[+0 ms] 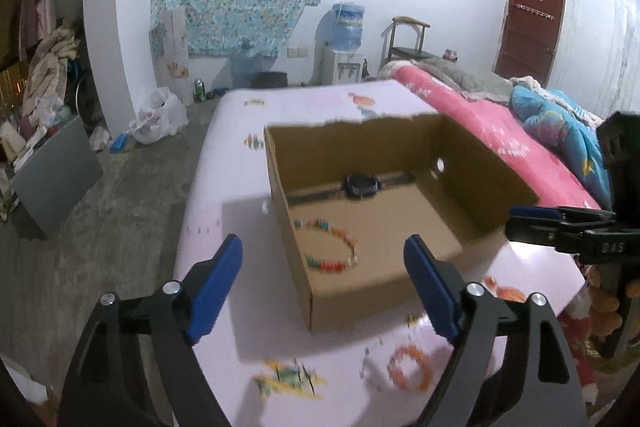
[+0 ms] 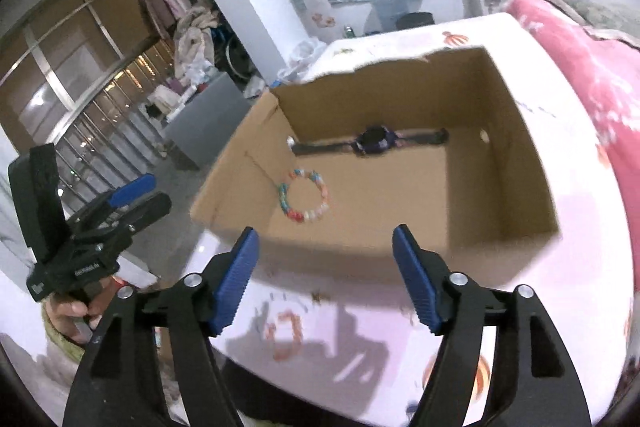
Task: Organize jewelry
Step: 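Withdraw the left tool from the box back toward the table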
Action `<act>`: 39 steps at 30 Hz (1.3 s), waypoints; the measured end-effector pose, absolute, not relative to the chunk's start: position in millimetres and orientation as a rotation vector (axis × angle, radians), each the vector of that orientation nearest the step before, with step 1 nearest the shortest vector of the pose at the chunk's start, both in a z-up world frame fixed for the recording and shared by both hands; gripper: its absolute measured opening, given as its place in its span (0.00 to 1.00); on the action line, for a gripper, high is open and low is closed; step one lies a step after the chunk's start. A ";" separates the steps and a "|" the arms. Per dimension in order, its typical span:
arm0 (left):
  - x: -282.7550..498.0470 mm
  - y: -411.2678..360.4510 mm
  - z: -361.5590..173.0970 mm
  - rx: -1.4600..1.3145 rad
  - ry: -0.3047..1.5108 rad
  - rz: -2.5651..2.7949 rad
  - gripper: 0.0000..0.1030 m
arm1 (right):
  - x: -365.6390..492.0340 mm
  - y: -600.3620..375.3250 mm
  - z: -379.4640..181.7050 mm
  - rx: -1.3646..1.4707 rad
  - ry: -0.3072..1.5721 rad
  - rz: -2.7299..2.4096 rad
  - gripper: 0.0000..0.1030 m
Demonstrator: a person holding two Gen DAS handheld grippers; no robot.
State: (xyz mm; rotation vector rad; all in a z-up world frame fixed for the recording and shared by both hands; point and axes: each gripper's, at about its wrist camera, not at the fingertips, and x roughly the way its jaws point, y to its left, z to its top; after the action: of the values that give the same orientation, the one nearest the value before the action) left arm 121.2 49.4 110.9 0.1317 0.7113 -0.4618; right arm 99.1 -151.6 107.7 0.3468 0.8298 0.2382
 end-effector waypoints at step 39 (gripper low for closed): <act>165.7 49.7 43.3 0.079 0.794 -0.346 0.82 | 122.1 -188.9 51.5 0.445 0.864 0.062 0.31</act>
State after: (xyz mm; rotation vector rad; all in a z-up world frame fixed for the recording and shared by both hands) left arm 165.7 49.7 43.3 0.0786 0.7936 -0.3456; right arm 122.1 -188.9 51.5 0.4448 0.8641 0.0621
